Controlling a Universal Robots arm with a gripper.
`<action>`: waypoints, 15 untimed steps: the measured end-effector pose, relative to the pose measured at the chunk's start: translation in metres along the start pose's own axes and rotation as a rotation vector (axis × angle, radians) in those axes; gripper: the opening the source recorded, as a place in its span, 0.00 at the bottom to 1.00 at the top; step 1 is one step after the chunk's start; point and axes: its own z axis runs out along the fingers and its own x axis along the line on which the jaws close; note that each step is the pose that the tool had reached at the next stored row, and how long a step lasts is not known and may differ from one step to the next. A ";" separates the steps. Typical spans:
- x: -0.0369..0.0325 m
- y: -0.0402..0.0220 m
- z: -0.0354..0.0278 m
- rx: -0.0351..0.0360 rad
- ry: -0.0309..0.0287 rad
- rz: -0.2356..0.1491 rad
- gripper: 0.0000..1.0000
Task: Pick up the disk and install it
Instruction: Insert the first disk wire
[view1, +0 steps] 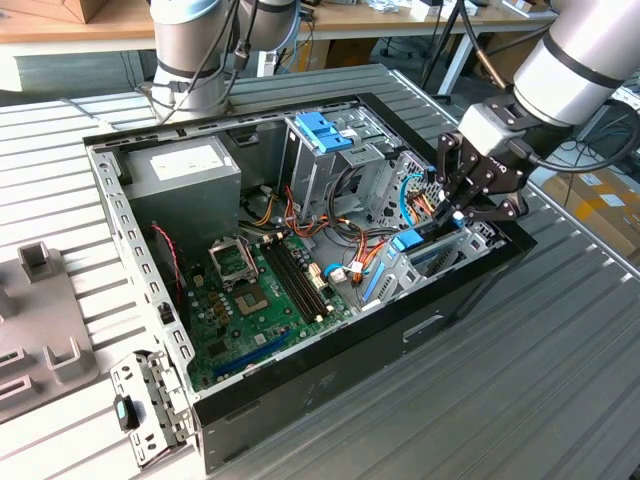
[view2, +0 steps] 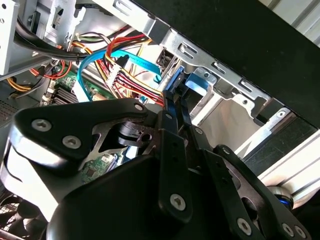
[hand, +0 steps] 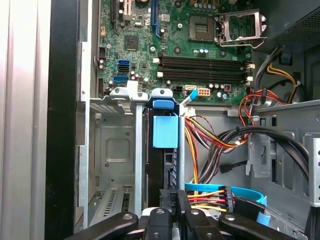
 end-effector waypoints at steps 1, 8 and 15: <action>0.0002 0.0000 0.0008 -0.0004 0.0005 0.000 0.17; 0.0004 -0.0001 0.0020 -0.0006 0.0001 0.000 0.17; 0.0004 -0.0001 0.0021 -0.0005 0.0000 0.000 0.25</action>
